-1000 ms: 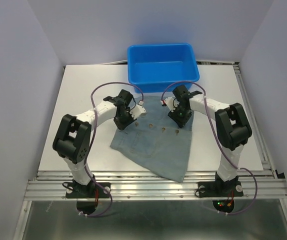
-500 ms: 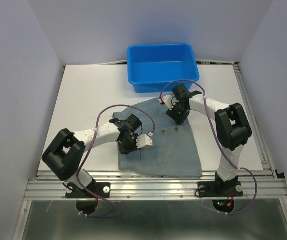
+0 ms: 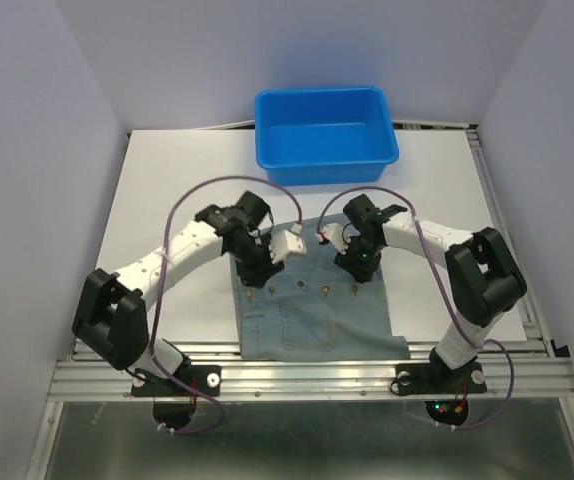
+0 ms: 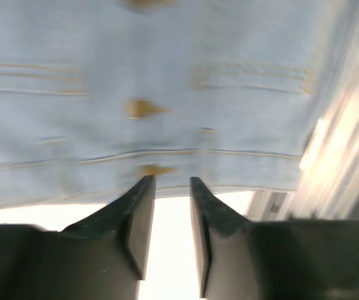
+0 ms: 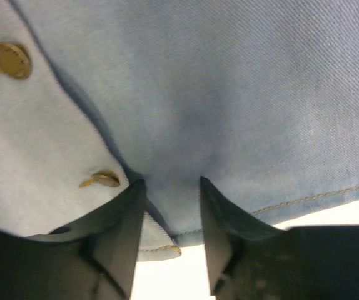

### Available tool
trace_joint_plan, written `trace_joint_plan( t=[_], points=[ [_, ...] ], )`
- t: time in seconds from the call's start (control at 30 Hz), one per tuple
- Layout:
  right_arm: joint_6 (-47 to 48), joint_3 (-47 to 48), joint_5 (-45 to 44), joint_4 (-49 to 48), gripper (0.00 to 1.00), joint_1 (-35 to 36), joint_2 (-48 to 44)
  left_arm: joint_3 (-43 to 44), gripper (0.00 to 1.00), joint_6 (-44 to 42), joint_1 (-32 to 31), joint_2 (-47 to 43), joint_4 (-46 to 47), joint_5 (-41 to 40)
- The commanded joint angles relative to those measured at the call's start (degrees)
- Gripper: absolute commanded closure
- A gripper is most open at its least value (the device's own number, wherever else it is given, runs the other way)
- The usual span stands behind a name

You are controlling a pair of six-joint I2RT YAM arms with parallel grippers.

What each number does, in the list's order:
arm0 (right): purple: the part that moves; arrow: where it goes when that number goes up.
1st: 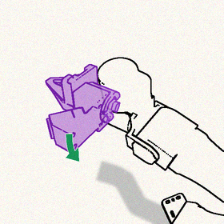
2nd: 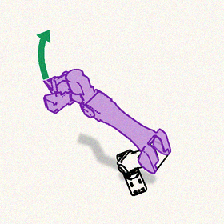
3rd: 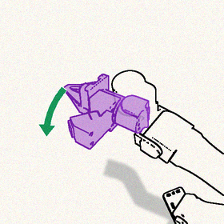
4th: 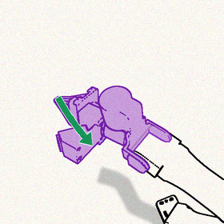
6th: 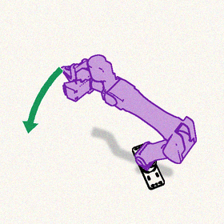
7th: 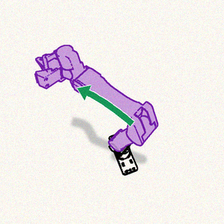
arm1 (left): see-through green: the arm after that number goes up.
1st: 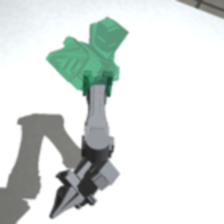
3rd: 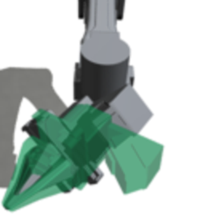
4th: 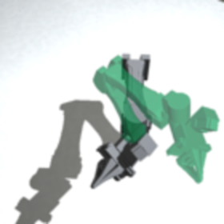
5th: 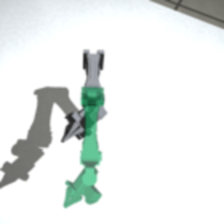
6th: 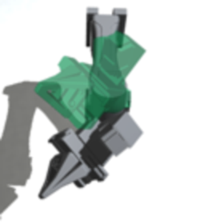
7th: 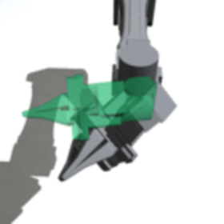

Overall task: Fold and stack the skirts
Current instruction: Flatten the skirt out, then fold the skirt

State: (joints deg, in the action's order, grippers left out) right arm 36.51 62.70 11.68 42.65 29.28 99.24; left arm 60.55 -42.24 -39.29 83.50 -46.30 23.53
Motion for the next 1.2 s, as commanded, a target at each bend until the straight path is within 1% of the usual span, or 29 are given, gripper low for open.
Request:
trace_joint_plan(
  t=[0.0, 0.03, 0.07, 0.1, 0.13, 0.17, 0.2, 0.23, 0.3, 0.43, 0.47, 0.57, 0.77, 1.0, 1.13, 1.17],
  points=[
    [-1.00, 5.31, 0.02, 1.91, 0.47, -0.79, -3.79, 13.41, 0.48, -2.23, 10.78, -0.20, -3.97, 4.33],
    [-1.18, 7.42, -0.34, 1.47, 0.35, -1.32, -3.44, 15.36, 0.43, -2.06, 12.55, 0.60, -3.36, 4.33],
    [-1.35, 12.14, -0.52, 1.29, 0.31, -1.85, -2.74, 17.12, 0.41, -2.06, 14.14, 1.65, -3.09, 4.42],
    [-1.36, 14.54, -0.87, 1.03, 0.27, -2.64, -1.95, 18.88, 0.40, -1.97, 15.72, 2.71, -2.83, 4.68],
    [-1.01, 17.00, -1.22, 1.03, 0.25, -4.30, 0.14, 21.77, 0.34, -1.97, 18.69, 5.24, -2.57, 5.12],
    [-1.00, 19.28, -1.57, 0.94, 0.23, -4.32, 1.21, 22.93, 0.32, -1.97, 19.85, 6.57, -2.13, 5.04],
    [-0.22, 23.13, -1.84, 0.77, 0.21, -5.97, 2.17, 24.68, 0.31, -1.54, 20.82, 8.67, -1.60, 4.95],
    [0.31, 24.74, -2.36, 0.07, 0.21, -6.94, 3.23, 25.31, 0.29, -1.27, 22.66, 9.65, -0.12, 4.51],
    [2.50, 27.20, -2.54, -0.73, 0.22, -9.48, 6.03, 26.01, 0.29, 0.13, 24.25, 11.23, 1.65, 4.07],
    [6.64, 33.61, -1.85, -1.61, 0.30, -12.48, 11.65, 27.95, 0.31, 1.11, 27.15, 16.23, 3.06, 5.99],
    [8.12, 34.50, -1.23, -1.61, 0.32, -12.49, 12.63, 28.21, 0.33, 1.11, 27.51, 17.03, 2.89, 6.26],
    [11.20, 36.44, 0.35, -1.61, 0.36, -13.81, 16.24, 28.65, 0.35, 0.84, 28.30, 19.15, 3.06, 6.79],
    [14.37, 36.45, 2.99, -1.52, 0.39, -14.95, 20.37, 27.16, 0.36, 0.67, 29.09, 20.55, 4.55, 6.71],
    [15.16, 36.62, 3.78, -3.28, 0.41, -15.47, 23.89, 25.32, 0.36, 0.93, 29.97, 21.09, 6.14, 6.79],
    [15.96, 36.44, 3.96, -3.10, 0.48, -15.48, 24.77, 25.31, 0.36, 0.93, 29.97, 22.66, 6.40, 6.00],
    [16.31, 35.92, 4.22, -3.10, 0.52, -15.48, 24.86, 25.40, 0.37, 0.84, 30.06, 23.10, 6.31, 5.74]
  ],
)
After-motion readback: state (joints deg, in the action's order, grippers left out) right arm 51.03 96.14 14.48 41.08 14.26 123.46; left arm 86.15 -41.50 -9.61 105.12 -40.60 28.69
